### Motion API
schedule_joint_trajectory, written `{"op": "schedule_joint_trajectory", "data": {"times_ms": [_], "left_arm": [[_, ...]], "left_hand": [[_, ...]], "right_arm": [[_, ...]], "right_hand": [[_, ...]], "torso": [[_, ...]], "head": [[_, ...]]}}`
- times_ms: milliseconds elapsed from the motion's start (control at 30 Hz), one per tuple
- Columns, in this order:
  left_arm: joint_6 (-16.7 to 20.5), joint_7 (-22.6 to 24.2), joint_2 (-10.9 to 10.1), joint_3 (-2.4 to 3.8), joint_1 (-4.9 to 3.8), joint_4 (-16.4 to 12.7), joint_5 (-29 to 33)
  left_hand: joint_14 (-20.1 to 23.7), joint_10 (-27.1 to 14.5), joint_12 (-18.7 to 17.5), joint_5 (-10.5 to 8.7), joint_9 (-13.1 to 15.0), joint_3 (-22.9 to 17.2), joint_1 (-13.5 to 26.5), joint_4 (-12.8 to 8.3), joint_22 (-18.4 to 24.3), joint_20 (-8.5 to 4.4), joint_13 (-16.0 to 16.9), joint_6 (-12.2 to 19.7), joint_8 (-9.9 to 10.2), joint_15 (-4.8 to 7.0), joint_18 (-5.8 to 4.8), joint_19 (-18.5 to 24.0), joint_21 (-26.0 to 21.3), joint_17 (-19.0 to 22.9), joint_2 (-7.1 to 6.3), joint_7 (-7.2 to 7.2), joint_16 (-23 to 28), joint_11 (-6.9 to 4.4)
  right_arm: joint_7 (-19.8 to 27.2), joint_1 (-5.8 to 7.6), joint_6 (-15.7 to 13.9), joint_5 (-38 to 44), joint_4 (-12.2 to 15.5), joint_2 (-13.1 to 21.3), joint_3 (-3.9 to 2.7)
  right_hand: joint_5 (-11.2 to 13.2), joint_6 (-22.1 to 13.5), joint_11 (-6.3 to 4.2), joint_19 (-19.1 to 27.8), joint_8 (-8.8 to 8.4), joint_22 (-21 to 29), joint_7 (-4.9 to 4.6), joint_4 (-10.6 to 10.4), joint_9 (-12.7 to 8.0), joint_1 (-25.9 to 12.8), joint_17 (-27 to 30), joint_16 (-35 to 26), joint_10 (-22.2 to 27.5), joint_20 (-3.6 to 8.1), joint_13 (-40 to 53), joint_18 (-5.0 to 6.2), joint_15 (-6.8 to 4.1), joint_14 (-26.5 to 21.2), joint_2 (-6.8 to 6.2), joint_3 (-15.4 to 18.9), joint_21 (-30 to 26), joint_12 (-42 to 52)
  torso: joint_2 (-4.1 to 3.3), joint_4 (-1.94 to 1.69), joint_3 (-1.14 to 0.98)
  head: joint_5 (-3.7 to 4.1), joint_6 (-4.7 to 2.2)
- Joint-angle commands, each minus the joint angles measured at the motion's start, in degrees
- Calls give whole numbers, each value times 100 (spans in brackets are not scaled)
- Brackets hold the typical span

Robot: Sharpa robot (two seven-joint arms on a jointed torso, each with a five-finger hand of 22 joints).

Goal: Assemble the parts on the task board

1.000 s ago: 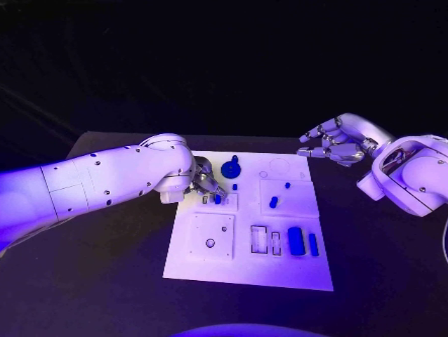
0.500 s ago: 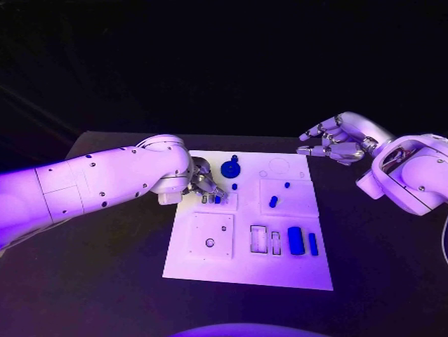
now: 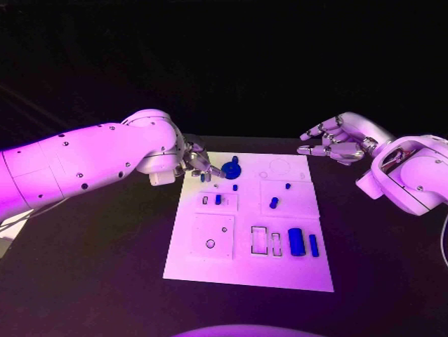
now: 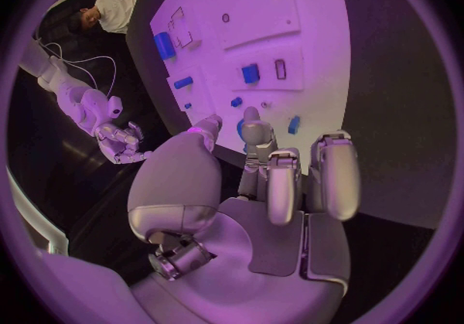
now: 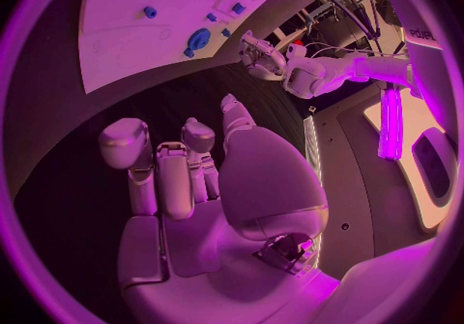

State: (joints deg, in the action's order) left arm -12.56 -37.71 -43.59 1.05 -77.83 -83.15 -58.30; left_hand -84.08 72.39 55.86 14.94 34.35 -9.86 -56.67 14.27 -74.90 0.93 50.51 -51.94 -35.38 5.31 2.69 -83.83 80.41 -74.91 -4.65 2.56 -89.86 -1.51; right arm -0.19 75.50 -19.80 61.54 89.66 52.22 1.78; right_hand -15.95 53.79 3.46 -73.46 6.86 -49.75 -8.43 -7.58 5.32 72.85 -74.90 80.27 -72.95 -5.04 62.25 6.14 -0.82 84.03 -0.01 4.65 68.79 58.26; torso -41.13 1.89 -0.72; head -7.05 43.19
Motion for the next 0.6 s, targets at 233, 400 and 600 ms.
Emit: {"op": "schedule_joint_trajectory", "data": {"times_ms": [233, 400, 600], "left_arm": [[-492, 77, 499, -21, -270, 1077, -122], [-713, 89, 809, -121, -300, 1602, -327], [-952, 105, 1068, -219, -276, 2077, -411]], "left_hand": [[-592, -260, -328, -7, -397, 256, -352, 124, 19, 156, -400, 164, 431, -166, 68, 43, -91, -1509, 40, 176, -14, 156], [-592, -246, -314, -18, -447, 344, -392, 184, 15, 161, -404, 77, 430, -161, 70, 40, -93, -1509, 69, 162, -14, 145], [-592, -241, -306, -52, -468, 455, -420, 220, 23, 152, -415, -41, 373, -144, 74, 43, -104, -1509, 108, 128, -14, 121]], "right_arm": [[73, -20, -58, -26, -31, -44, 4], [70, -22, -42, -27, -28, -52, 4], [76, -23, -30, -27, -36, -71, 4]], "right_hand": [[25, 21, -33, -8, 37, 9, 25, -10, -7, 5, -130, -28, -2, 40, -2, 116, -49, 311, -27, 22, -20, 4], [17, 22, -34, -12, 41, 3, 26, -5, -7, 29, -134, -26, -6, 41, 3, 115, -50, 312, -15, 21, -18, 13], [13, 21, -35, -11, 42, 7, 26, -3, -8, 41, -135, -27, -5, 42, 1, 116, -50, 312, -8, 20, -21, 11]], "torso": [[-5, -2, -1], [-16, 8, 0], [-36, 17, 3]], "head": [[-15, -40], [-30, -64], [-42, -77]]}}
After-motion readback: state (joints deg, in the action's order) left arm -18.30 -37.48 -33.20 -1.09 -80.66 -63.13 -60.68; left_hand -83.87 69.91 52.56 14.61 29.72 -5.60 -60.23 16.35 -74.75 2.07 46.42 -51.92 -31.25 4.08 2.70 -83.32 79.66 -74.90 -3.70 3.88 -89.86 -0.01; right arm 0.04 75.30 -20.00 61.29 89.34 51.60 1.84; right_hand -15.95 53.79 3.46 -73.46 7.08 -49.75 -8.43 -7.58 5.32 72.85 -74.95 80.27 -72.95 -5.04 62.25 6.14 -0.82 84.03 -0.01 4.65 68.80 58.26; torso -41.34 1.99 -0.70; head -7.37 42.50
